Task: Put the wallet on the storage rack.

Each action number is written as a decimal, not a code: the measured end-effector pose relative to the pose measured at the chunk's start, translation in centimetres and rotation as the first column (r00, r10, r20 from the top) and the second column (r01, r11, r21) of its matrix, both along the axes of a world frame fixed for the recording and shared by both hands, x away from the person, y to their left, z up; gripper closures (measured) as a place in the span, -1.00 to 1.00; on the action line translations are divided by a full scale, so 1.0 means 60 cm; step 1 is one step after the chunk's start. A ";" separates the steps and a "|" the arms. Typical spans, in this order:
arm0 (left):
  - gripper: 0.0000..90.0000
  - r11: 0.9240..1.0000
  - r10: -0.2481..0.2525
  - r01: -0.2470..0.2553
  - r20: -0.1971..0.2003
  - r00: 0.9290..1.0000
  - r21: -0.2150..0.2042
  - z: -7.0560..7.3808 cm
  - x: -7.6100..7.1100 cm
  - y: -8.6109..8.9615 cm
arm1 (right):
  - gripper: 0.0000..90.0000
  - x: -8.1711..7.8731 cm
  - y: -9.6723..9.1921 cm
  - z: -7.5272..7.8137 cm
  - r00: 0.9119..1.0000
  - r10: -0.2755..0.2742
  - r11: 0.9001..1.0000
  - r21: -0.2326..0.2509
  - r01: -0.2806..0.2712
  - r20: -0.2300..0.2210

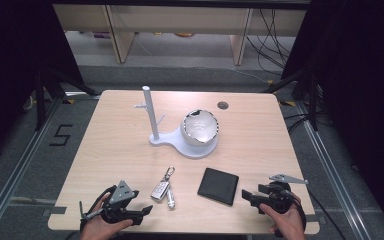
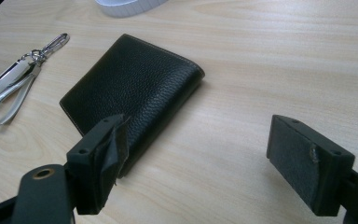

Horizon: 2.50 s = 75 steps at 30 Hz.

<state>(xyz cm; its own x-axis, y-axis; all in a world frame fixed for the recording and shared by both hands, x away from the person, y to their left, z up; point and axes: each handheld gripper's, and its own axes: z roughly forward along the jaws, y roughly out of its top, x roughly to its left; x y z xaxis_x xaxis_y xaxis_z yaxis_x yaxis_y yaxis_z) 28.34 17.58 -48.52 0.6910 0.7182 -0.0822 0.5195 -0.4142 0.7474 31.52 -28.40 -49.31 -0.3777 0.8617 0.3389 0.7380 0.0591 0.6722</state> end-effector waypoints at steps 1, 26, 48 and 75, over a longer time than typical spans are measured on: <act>-0.33 1.000 -0.005 0.005 0.000 1.000 0.007 0.001 0.001 0.001 | -0.53 0.000 0.000 0.000 1.000 -0.002 1.000 0.005 0.002 0.000; 0.92 0.981 -0.189 0.183 0.082 0.979 0.071 0.030 0.065 -0.102 | -0.58 0.001 0.007 0.005 0.999 -0.003 0.999 0.047 0.005 -0.034; 0.98 0.940 -0.288 0.283 -0.001 0.958 0.191 0.012 0.143 -0.243 | -0.43 0.017 0.026 0.000 0.998 0.037 0.999 0.041 -0.035 -0.042; 0.98 0.918 -0.317 0.322 -0.058 0.947 0.230 -0.019 0.158 -0.280 | -0.34 0.046 0.060 -0.013 0.992 0.068 0.995 0.074 -0.060 -0.106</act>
<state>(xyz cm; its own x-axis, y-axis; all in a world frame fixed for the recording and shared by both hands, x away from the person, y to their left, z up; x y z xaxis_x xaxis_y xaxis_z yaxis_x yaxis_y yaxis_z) 37.83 0.80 -49.67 0.8869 0.4597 0.0455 0.3433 -0.7219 0.6008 34.27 -24.78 -50.07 -0.3892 0.8096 0.4395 0.8029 0.0642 0.5927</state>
